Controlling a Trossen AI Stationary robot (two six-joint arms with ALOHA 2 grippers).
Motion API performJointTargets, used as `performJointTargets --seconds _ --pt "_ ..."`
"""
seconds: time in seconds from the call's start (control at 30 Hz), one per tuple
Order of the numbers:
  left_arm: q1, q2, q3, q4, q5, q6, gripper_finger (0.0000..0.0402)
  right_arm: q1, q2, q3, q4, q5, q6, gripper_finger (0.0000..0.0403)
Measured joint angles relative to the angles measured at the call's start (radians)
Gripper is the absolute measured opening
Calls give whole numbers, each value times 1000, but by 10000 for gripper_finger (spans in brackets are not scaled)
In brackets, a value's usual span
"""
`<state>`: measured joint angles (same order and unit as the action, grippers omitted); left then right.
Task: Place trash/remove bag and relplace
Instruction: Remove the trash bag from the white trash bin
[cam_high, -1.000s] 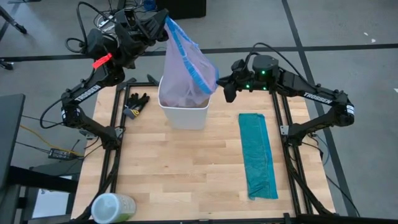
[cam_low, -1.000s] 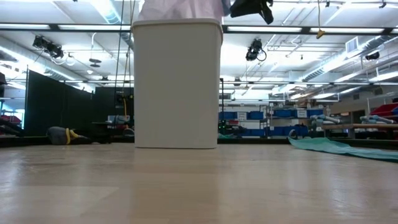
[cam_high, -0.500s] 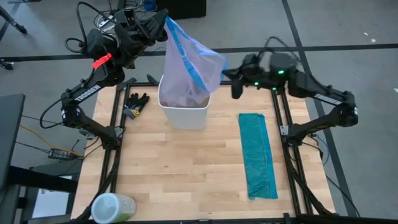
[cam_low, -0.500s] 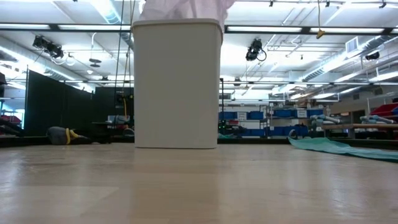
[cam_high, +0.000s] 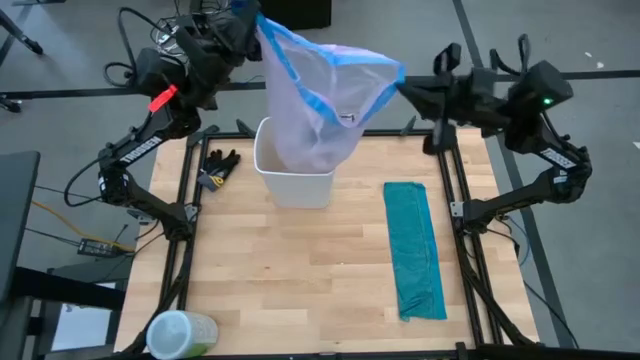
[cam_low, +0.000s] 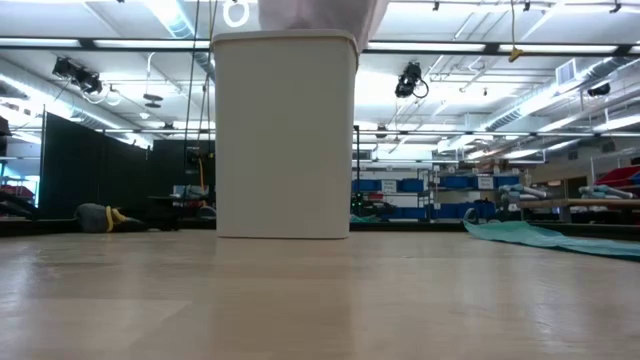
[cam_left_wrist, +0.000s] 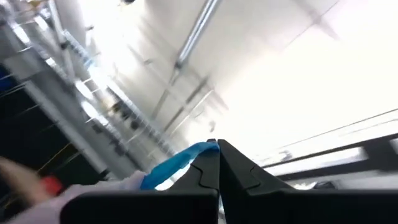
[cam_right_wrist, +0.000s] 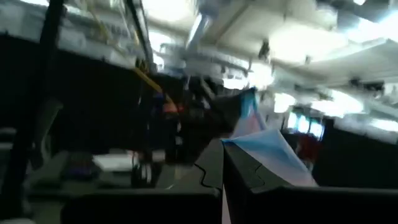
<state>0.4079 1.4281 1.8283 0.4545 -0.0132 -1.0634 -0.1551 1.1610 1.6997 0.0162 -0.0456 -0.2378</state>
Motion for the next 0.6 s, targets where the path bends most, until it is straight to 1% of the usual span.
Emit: performJointTargets --seconds 0.1,0.13,0.17,0.27,0.33,0.4,0.43,0.5,0.53,0.57,0.6 --pt "15 1 25 79 -5 -30 4 -2 -9 0 30 85 -26 0" --pt "19 1 38 107 -5 -35 4 -3 -10 0 61 80 -52 0" --pt "24 1 52 131 -5 -35 4 -4 -10 0 104 45 -85 0" --pt "40 0 110 143 -4 14 4 -2 -19 0 251 -128 -137 0" --pt "43 -2 148 88 12 80 4 -8 -31 1 282 -162 -116 0" --pt "42 -3 179 -24 46 115 4 -24 -42 2 271 -199 -72 0" --pt "41 -3 187 -89 66 120 4 -31 -45 2 273 -240 -44 0" --pt "34 0 183 -212 77 138 4 -42 -47 1 294 -358 -5 0" --pt "30 6 178 -267 69 138 4 -43 -46 1 302 -382 18 0" --pt "30 16 173 -298 63 131 4 -43 -45 1 296 -365 55 0" --pt "30 28 167 -306 64 115 4 -42 -49 0 270 -319 99 0"
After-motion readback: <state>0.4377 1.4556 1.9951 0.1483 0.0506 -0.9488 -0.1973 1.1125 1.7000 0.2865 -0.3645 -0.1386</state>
